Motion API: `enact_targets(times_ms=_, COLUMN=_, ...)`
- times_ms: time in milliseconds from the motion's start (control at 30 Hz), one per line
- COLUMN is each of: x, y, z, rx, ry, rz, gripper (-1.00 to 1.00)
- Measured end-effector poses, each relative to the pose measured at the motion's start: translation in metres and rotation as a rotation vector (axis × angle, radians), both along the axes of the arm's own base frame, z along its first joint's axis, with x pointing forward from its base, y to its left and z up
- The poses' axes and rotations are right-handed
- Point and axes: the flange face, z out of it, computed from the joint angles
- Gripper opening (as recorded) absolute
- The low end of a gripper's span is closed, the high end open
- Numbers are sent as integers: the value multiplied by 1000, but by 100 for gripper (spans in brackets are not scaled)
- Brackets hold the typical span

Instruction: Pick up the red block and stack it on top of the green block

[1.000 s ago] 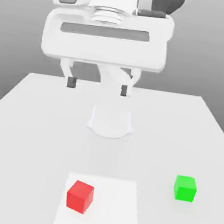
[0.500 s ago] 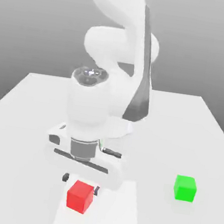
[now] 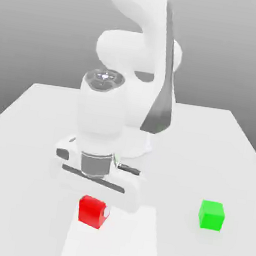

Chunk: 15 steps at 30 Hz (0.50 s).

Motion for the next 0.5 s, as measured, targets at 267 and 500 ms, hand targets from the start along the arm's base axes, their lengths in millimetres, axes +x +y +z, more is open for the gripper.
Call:
enact_targets(times_ms=267, x=-22, y=124, z=18, rx=13, ry=2, rz=-61, gripper=-100)
enact_targets(times_ms=500, x=-68, y=215, z=29, rx=7, ry=4, rz=-131, gripper=-100)
